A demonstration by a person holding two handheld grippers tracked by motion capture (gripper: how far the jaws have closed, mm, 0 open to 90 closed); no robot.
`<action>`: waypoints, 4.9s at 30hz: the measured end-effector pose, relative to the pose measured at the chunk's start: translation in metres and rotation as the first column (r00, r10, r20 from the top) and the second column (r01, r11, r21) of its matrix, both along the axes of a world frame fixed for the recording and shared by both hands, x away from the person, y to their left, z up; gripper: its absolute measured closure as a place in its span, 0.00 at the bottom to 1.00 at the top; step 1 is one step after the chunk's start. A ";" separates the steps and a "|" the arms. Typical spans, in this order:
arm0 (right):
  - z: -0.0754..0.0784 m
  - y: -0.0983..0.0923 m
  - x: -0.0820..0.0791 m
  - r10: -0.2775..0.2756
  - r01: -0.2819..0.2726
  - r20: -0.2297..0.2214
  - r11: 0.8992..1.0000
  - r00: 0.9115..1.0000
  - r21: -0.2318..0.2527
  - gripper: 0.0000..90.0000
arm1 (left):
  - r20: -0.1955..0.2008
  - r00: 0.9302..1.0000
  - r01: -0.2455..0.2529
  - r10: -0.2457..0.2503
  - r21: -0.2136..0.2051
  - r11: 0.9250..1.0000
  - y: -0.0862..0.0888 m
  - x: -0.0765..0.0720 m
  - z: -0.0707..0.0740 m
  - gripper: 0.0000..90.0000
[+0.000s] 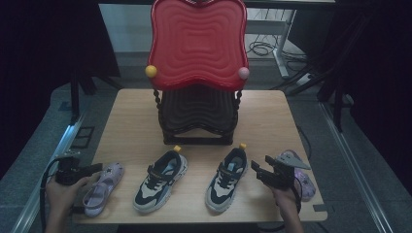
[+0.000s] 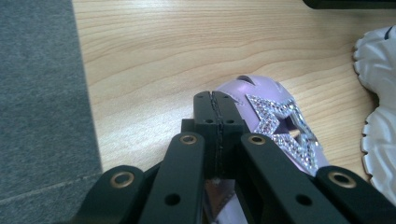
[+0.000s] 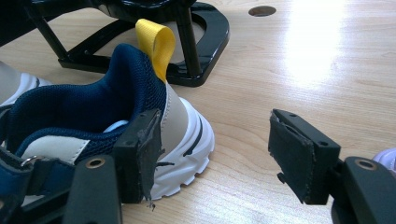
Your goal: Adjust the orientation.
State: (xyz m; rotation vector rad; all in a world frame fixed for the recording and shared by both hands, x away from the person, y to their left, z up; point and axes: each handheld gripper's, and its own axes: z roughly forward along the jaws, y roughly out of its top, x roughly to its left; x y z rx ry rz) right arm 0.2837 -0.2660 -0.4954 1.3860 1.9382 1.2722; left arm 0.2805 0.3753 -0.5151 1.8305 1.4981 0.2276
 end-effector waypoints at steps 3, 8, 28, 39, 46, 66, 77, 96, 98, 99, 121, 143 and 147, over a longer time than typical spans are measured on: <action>0.000 0.000 0.000 0.002 -0.002 -0.002 1.000 1.000 -0.001 0.40 | 0.000 1.000 0.001 -0.001 0.001 1.000 -0.001 0.001 0.000 1.00; -0.001 0.002 0.001 0.005 -0.005 -0.005 1.000 1.000 -0.008 0.40 | 0.003 1.000 0.003 -0.003 -0.008 1.000 0.000 0.002 -0.002 1.00; -0.003 0.005 0.003 0.016 -0.016 -0.011 1.000 1.000 -0.009 0.40 | 0.221 0.975 -0.023 0.028 -0.023 0.999 -0.013 -0.046 0.055 0.54; -0.003 0.005 0.003 0.020 -0.020 -0.010 1.000 1.000 -0.004 0.40 | 0.234 0.966 0.127 -0.112 -0.051 0.991 -0.056 -0.058 0.071 0.48; -0.002 0.003 0.003 0.017 -0.018 -0.012 1.000 1.000 -0.006 0.39 | 0.232 0.957 0.186 -0.175 -0.026 0.982 -0.072 -0.061 0.072 0.47; 0.012 -0.018 -0.010 0.046 -0.047 -0.008 0.998 0.999 -0.030 0.52 | 0.221 0.948 0.240 -0.227 -0.033 0.970 -0.088 -0.052 0.067 0.46; 0.031 -0.062 -0.014 0.091 -0.091 -0.011 0.995 0.996 -0.035 1.00 | 0.217 0.956 0.210 -0.200 -0.025 0.977 -0.087 -0.054 0.061 0.46; 0.039 -0.115 -0.020 0.038 -0.039 -0.024 0.999 0.999 -0.036 1.00 | 0.209 0.962 0.190 -0.178 -0.039 0.981 -0.080 -0.056 0.060 0.46; 0.039 -0.121 -0.024 0.027 -0.028 -0.012 0.998 1.000 -0.059 1.00 | 0.202 0.963 0.192 -0.180 -0.040 0.981 -0.081 -0.055 0.059 0.46; 0.039 -0.121 -0.024 0.027 -0.028 -0.012 0.998 1.000 -0.059 1.00 | 0.202 0.963 0.192 -0.180 -0.040 0.981 -0.081 -0.055 0.059 0.46; 0.005 -0.161 -0.025 -0.104 0.085 -0.101 0.981 0.989 -0.171 1.00 | 0.174 0.967 0.195 -0.186 -0.036 0.980 -0.084 -0.053 0.051 0.46; -0.012 -0.167 -0.024 -0.136 0.108 -0.148 0.977 0.980 -0.185 1.00 | 0.166 0.967 0.199 -0.192 -0.026 0.980 -0.084 -0.054 0.050 0.46; -0.016 -0.164 -0.022 -0.137 0.103 -0.160 0.973 0.977 -0.208 1.00 | 0.167 0.966 0.203 -0.196 -0.022 0.979 -0.085 -0.055 0.051 0.46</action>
